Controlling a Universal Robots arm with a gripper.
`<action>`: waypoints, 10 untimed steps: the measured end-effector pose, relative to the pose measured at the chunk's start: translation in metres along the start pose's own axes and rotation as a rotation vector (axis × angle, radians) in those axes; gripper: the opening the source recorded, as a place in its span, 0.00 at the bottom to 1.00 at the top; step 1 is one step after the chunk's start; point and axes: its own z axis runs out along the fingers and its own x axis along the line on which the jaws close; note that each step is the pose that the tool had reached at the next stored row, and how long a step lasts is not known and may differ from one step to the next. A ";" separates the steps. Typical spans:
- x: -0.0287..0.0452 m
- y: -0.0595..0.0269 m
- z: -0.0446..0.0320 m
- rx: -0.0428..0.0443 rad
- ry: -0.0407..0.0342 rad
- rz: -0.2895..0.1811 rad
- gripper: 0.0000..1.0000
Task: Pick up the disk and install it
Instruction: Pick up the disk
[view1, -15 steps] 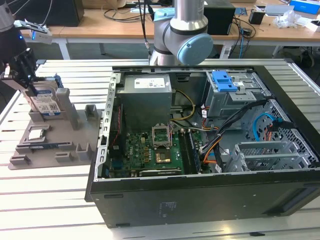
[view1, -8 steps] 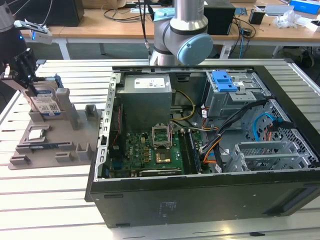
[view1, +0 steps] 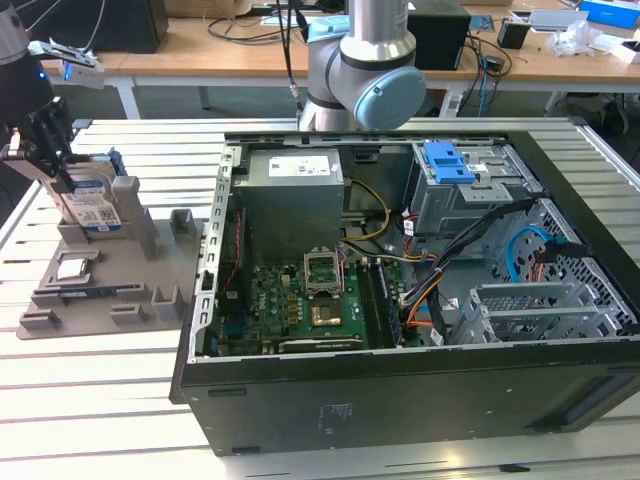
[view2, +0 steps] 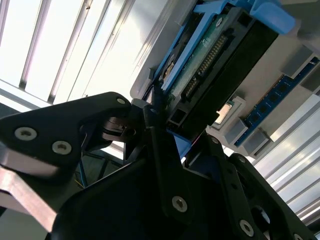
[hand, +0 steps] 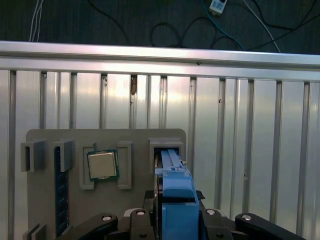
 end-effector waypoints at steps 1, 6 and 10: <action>0.0000 0.0000 0.0001 0.0000 0.0000 0.000 0.37; 0.0000 0.0000 0.0004 0.0001 0.0000 0.000 0.37; 0.0000 0.0000 0.0008 0.0000 0.0000 0.000 0.37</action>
